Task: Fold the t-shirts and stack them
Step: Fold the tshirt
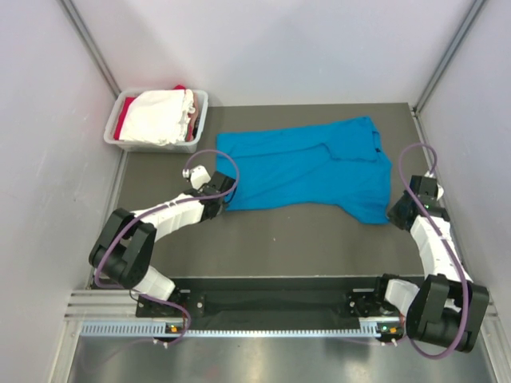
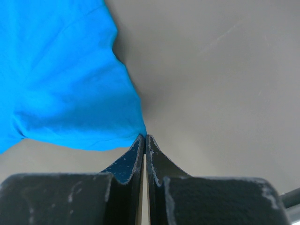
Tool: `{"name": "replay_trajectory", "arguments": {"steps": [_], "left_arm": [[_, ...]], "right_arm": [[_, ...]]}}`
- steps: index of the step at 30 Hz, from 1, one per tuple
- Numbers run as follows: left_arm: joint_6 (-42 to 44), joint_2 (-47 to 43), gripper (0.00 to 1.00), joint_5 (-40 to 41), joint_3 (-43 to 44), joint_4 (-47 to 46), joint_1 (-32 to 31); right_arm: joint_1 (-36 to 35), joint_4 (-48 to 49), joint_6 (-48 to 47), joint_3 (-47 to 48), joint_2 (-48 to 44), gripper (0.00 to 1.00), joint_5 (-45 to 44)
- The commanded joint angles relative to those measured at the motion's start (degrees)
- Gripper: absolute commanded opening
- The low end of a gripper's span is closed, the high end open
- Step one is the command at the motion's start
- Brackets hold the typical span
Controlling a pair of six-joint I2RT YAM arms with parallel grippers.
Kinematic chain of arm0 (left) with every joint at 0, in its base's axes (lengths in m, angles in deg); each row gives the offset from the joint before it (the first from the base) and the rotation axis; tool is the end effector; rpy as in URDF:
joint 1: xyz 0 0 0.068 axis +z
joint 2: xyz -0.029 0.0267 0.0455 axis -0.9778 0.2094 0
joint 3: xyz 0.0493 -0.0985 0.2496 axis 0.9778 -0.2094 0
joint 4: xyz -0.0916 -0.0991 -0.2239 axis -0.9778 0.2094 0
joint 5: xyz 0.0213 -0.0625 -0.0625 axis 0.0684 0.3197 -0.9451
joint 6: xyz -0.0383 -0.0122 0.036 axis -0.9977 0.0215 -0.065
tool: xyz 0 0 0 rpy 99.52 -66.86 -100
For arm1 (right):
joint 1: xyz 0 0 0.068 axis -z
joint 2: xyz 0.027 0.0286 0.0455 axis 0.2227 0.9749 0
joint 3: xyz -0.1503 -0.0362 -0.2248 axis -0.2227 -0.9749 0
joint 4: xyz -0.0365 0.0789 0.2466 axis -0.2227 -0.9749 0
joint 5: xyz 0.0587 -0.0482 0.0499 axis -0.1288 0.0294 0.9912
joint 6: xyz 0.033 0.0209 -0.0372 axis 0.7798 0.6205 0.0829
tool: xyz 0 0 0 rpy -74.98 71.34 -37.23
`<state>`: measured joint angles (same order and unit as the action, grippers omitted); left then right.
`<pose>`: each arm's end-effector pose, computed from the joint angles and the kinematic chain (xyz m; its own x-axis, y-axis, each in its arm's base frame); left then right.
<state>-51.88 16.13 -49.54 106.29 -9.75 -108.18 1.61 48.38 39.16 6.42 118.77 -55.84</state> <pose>0.2522 -0.1272 0.1698 -0.6197 -0.4781 -0.6225 -0.4933 0.8541 -0.1649 0.1914 -0.0524 0.2073 -0.5851 0.6187 -0.5243 0.6275 0.7549 0.1906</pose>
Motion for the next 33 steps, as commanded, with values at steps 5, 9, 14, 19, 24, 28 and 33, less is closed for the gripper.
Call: {"name": "replay_trajectory", "arguments": {"steps": [5, 9, 14, 19, 24, 28, 33], "left_arm": [[2.0, -0.6, 0.0, 0.3, 0.0, -0.8, 0.6], [0.4, 0.1, 0.0, -0.2, -0.1, -1.6, 0.6], [-3.3, -1.4, 0.03, -1.7, -0.9, -1.8, 0.6], [-5.2, -3.8, 0.18, -1.5, -2.2, 0.2, 0.6], [-7.0, -5.6, 0.52, -0.2, -3.7, 2.0, 0.6], [-9.4, -6.3, 0.52, 0.4, -5.1, 1.4, 0.6], [-15.6, -6.9, 0.5, 0.2, -6.8, -0.3, 0.6]], "right_arm": [[0.6, 9.4, 1.6, 6.6, 4.3, 0.0, 3.5], [0.6, 13.5, 2.1, 8.5, 8.9, 0.0, 4.5], [0.6, 14.6, 1.7, 9.9, 11.4, 0.0, 6.3], [0.6, 14.8, 1.0, 7.9, 11.0, 0.0, 6.2], [0.6, 15.4, 0.6, 6.6, 10.7, 0.0, 6.8], [0.6, 15.5, 0.3, 6.5, 10.9, 0.0, 6.8], [0.6, 15.6, 0.3, 6.9, 11.2, 0.0, 7.0]]}}
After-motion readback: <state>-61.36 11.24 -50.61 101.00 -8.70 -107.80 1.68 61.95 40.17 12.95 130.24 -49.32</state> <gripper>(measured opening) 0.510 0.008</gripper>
